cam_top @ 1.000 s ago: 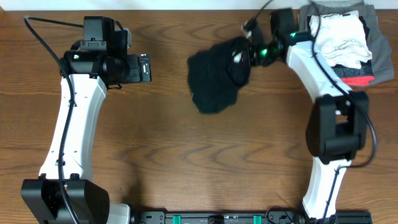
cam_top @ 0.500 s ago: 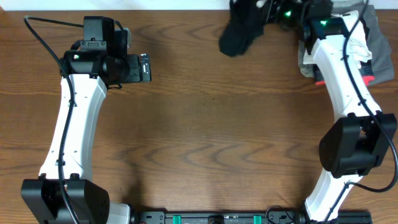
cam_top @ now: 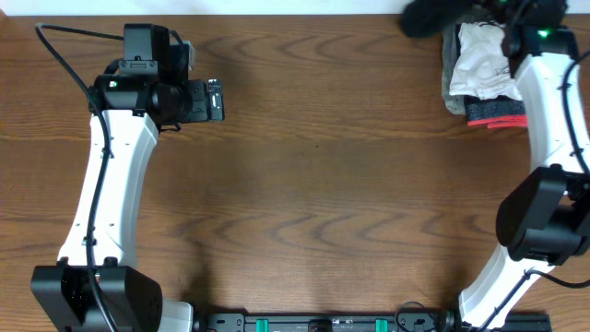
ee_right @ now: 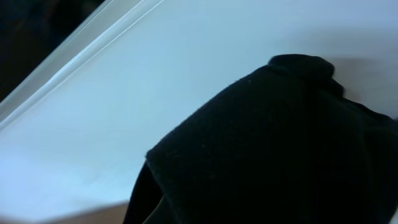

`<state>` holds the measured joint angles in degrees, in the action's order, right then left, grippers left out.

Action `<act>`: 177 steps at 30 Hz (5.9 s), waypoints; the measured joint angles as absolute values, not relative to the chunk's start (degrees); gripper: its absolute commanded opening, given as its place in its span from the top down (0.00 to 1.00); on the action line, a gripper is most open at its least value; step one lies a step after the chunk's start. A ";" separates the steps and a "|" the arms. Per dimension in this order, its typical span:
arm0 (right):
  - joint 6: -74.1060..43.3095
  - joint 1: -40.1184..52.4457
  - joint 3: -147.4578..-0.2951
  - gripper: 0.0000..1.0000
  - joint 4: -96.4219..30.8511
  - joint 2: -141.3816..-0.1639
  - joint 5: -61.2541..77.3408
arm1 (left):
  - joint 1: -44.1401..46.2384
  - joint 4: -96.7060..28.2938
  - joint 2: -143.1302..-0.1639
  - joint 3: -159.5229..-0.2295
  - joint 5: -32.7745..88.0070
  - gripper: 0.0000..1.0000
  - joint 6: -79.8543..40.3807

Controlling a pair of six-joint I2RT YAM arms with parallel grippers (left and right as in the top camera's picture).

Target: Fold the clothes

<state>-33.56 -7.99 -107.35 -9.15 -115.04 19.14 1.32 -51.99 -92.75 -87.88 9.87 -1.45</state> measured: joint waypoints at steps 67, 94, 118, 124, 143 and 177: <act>2.24 -19.33 -107.26 0.08 -43.46 -99.53 15.29 | 1.32 -48.58 -94.52 -87.88 9.87 0.02 -1.48; 11.90 -18.90 -108.66 0.01 -11.86 -137.36 8.21 | 1.32 -48.58 -97.69 -87.88 9.87 0.02 -1.48; 9.06 -23.73 -106.56 0.01 -18.72 -129.47 21.41 | 1.32 -48.60 -99.22 -87.88 9.89 0.02 -1.48; 9.06 -23.68 -106.30 0.01 -20.73 -111.77 21.04 | 1.32 -48.58 -99.22 -87.88 9.87 0.02 -1.48; -3.29 -10.15 -107.13 0.01 -41.41 -93.01 40.47 | 1.32 -48.58 -99.22 -87.88 9.87 0.02 -1.48; -11.99 4.21 -96.36 0.01 -34.52 -83.35 3.09 | 1.32 -48.58 -99.22 -87.88 9.87 0.02 -1.48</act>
